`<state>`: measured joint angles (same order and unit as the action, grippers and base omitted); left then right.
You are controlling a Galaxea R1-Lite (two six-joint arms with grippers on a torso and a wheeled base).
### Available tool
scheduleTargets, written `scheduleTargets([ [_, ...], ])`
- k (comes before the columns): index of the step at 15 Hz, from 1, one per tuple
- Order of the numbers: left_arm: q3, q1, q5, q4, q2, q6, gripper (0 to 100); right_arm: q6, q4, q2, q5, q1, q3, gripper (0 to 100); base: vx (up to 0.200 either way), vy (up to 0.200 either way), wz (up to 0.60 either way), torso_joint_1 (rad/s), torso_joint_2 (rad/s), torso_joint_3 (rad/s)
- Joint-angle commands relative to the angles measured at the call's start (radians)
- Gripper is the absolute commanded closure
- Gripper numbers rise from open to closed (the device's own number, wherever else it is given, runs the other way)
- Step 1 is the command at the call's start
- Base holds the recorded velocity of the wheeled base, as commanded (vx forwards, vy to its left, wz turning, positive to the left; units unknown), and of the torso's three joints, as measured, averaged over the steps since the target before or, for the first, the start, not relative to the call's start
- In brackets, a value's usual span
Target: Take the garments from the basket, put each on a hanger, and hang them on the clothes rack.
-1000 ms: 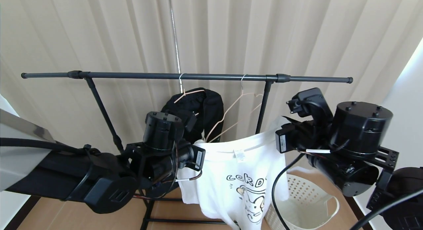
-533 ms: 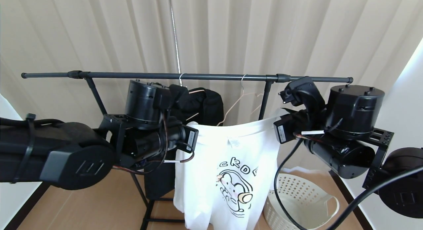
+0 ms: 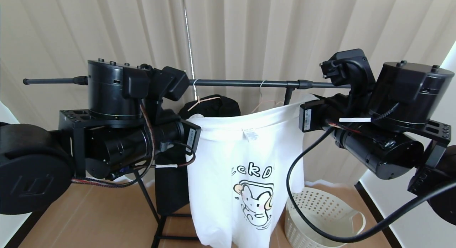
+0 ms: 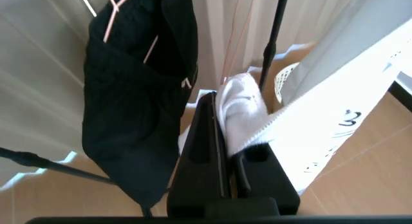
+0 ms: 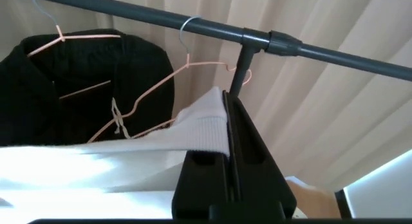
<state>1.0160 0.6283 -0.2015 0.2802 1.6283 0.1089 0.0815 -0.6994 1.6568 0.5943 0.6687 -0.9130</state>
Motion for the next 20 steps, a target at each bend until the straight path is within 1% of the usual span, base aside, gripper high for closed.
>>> scheduleTargets([
  [1,0.029,0.001,0.008,0.004,-0.015,0.005,100,0.003,0.009,-0.051,0.021,0.008,0.013,100,0.000,0.000,0.00,0.000,0.00,0.000],
  [2,0.050,0.001,0.010,0.007,0.002,0.006,100,0.007,0.041,-0.078,0.024,0.029,0.034,100,0.000,0.000,0.00,0.000,0.00,0.000],
  [3,0.084,0.002,0.020,0.013,0.027,0.006,100,0.009,0.123,-0.127,0.022,0.065,0.051,100,0.000,0.000,0.00,0.000,0.00,0.000],
  [5,0.164,0.001,0.070,0.011,0.071,0.006,100,0.000,0.291,-0.200,0.022,0.143,0.049,100,0.000,0.000,0.00,0.000,0.00,0.000],
  [6,0.199,0.001,0.086,0.011,0.096,0.014,100,-0.012,0.357,-0.213,0.021,0.186,0.048,100,0.000,0.000,0.00,0.000,0.00,0.000],
  [8,0.239,-0.004,0.125,0.013,0.137,0.035,100,-0.069,0.423,-0.204,0.021,0.256,0.042,100,0.000,0.000,0.00,0.000,0.00,0.000],
  [9,0.257,-0.007,0.163,0.017,0.156,0.038,100,-0.089,0.445,-0.190,0.021,0.290,0.037,100,0.000,0.000,0.00,0.000,0.00,0.000],
  [10,0.311,-0.009,0.232,0.022,0.199,0.032,100,-0.151,0.454,-0.141,0.022,0.348,0.020,100,0.000,0.000,0.00,0.000,0.00,0.000],
  [12,0.365,-0.007,0.263,0.024,0.237,0.029,100,-0.193,0.472,-0.104,0.022,0.402,0.005,100,0.000,0.000,0.00,0.000,0.00,0.000],
  [14,0.388,-0.009,0.356,0.040,0.254,0.028,100,-0.244,0.486,-0.068,0.022,0.456,-0.018,100,0.000,0.000,0.00,0.000,0.00,0.000],
  [15,0.394,-0.013,0.424,0.088,0.266,0.025,100,-0.287,0.486,-0.040,0.021,0.483,-0.041,100,0.000,0.000,0.00,0.000,0.00,0.000],
  [16,0.400,-0.015,0.448,0.112,0.280,0.023,100,-0.313,0.486,-0.022,0.022,0.491,-0.053,100,0.000,0.000,0.00,0.000,0.00,0.000],
  [17,0.418,-0.015,0.488,0.149,0.305,0.002,100,-0.365,0.486,0.014,0.022,0.500,-0.087,100,0.000,0.000,0.00,0.000,0.00,0.000],
  [19,0.474,-0.013,0.502,0.157,0.341,-0.023,100,-0.416,0.486,0.046,0.022,0.500,-0.116,100,0.000,0.000,0.00,0.000,0.00,0.000],
  [20,0.493,-0.013,0.502,0.155,0.349,-0.046,100,-0.416,0.488,0.043,0.022,0.500,-0.116,100,0.000,0.000,0.00,0.000,0.00,0.000],
])
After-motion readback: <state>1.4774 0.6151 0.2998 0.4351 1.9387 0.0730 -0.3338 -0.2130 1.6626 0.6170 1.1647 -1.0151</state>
